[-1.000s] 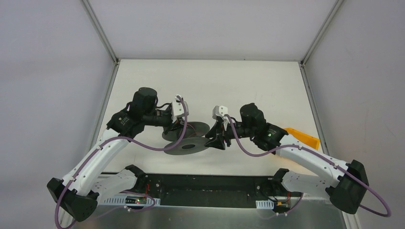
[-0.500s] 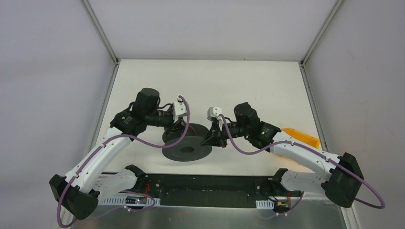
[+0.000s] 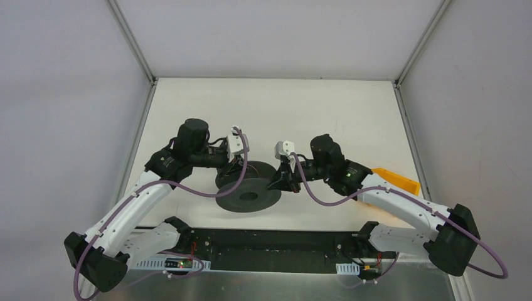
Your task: Wrap the cables
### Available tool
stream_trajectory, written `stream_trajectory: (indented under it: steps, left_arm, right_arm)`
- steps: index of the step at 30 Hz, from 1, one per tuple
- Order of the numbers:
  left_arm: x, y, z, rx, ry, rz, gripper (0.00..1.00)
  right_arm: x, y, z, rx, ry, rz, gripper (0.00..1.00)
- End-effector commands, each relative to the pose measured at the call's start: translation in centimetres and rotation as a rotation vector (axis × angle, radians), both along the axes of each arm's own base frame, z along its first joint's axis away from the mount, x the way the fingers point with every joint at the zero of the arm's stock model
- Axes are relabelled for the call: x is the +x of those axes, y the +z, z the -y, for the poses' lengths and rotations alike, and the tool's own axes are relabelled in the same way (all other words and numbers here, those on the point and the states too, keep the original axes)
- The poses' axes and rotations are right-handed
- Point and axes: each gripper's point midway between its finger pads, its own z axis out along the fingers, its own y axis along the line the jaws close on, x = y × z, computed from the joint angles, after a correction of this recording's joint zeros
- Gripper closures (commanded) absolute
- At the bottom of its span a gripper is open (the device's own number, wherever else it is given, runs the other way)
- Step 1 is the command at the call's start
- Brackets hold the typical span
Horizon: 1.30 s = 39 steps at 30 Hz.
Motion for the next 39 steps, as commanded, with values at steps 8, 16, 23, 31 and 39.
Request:
stream_trajectory:
  steps: [8, 16, 23, 31, 39]
  left_arm:
    - [-0.4, 0.4, -0.7, 0.002, 0.019, 0.034, 0.86]
    - [-0.4, 0.5, -0.6, 0.002, 0.012, 0.037, 0.83]
    - [-0.6, 0.3, -0.7, 0.006, 0.01, 0.034, 0.8]
    - [-0.6, 0.2, -0.9, 0.012, 0.014, 0.036, 0.77]
    - [0.1, 0.4, -1.6, 0.034, 0.059, 0.077, 0.77]
  right_arm:
    - [1.6, 2.0, 0.5, 0.039, -0.054, 0.062, 1.0]
    - [1.2, 0.4, 0.6, -0.001, -0.023, 0.033, 1.0]
    - [1.8, 0.3, 0.8, -0.013, -0.053, 0.031, 1.0]
    - [2.2, 0.3, 0.8, -0.013, -0.061, 0.025, 1.0]
    - [2.5, -0.2, 0.8, -0.05, -0.088, -0.037, 1.0]
